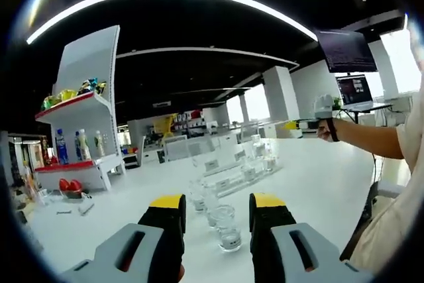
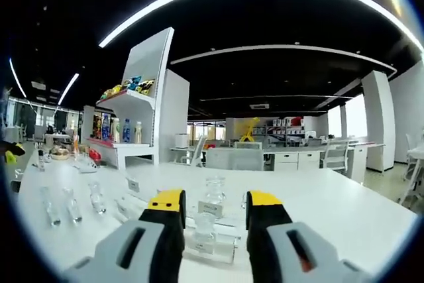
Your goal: Identify the label on the chemical reagent bottle, grasp the chemical reagent bottle, and place it in the designated position on the reagent rack
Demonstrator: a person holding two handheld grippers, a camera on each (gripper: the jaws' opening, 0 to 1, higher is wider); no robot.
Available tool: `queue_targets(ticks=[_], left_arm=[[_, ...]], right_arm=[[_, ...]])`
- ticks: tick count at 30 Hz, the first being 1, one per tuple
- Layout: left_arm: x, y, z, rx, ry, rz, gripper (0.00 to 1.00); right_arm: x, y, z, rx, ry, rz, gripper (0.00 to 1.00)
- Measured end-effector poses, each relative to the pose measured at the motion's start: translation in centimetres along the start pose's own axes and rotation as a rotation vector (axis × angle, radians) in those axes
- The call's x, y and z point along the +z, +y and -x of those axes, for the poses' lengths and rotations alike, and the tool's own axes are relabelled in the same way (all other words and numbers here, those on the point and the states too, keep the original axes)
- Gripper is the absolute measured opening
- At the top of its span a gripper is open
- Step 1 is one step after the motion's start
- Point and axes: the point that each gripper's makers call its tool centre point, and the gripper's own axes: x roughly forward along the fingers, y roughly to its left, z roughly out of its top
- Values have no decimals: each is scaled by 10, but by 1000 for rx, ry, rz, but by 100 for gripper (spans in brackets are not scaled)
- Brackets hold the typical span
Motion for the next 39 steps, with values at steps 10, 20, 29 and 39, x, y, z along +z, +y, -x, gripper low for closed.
queue_targets(ticks=[10,20,29,39], left_arm=[[14,-5,-3,8,-62,15,39],[19,-17,-1,-14,-69,9,40],[21,-22,2,-30,-65,-2,40],[23,-28,4,-45,-65,-7,40]], right_arm=[[38,-16,49,3,-54,63,36],[64,-26,85,-7,-84,83,36],[69,-29,113,-5,-83,121,37],[71,-29,147,-5,-88,128,37]])
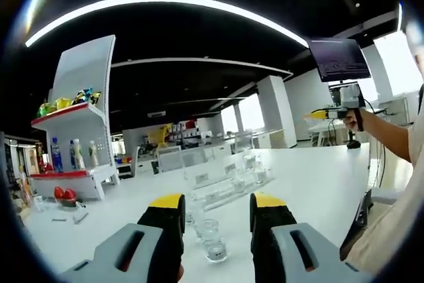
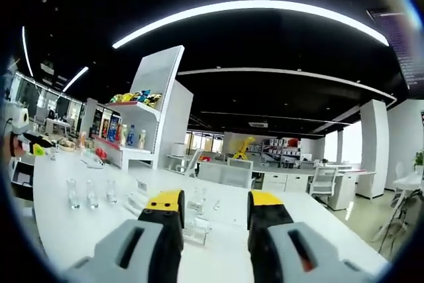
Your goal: Identify the label on the chemical reagent bottle, grasp the chemical reagent bottle, and place it in the designated position on the reagent rack
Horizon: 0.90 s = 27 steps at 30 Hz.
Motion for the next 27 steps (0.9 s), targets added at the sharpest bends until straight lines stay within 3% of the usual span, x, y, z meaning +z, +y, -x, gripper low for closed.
queue_targets(ticks=[5,12,27], left_arm=[[2,-3,1,-4,-4,-5,40],[3,-6,3,-12,-6,-9,40],[8,-13,15,-21,-22,-19,40]], right_arm=[[4,-2,15,-25,-4,44,37],[3,-22,30,-49,-22,17,37],[-4,-23,74,-63,-29,3,38]])
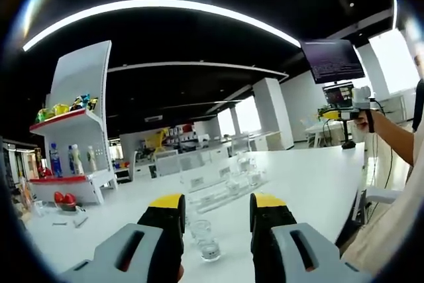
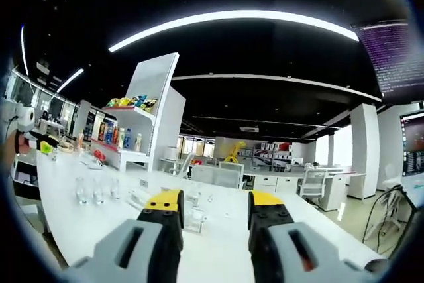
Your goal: Identify the label on the chemical reagent bottle, grasp the chemical reagent bottle, and place it in the designated position on the reagent rack
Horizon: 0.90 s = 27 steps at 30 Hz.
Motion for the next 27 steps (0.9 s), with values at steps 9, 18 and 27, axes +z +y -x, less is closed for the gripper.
queue_targets(ticks=[9,18,27], left_arm=[[4,-7,6,-5,-8,-10,40],[7,-10,14,-8,-21,-17,40],[9,-12,20,-6,-34,-15,40]], right_arm=[[10,8,23,14,-20,11,38],[13,8,44,10,-28,12,38],[7,17,58,23,-9,7,38]])
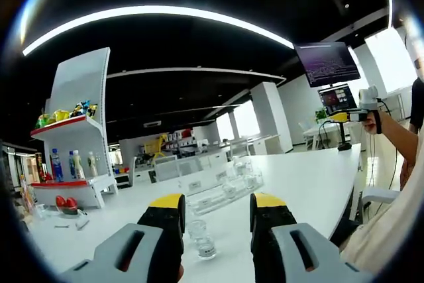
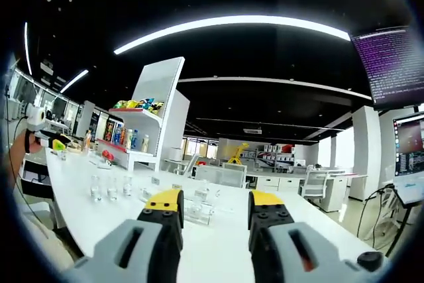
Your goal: Identify the label on the chemical reagent bottle, grasp the chemical reagent bottle, and place it in the designated position on the reagent rack
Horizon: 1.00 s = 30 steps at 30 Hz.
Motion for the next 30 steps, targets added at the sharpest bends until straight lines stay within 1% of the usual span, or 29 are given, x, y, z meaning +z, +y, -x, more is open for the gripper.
queue_targets(ticks=[12,21,30], left_arm=[[2,5,8,14,-9,-2,40],[6,3,14,14,-25,-1,40],[4,0,13,1,-14,0,40]], right_arm=[[-8,-4,22,-30,13,-18,38],[-6,2,29,-20,11,-11,38],[0,4,30,-16,-3,-24,38]])
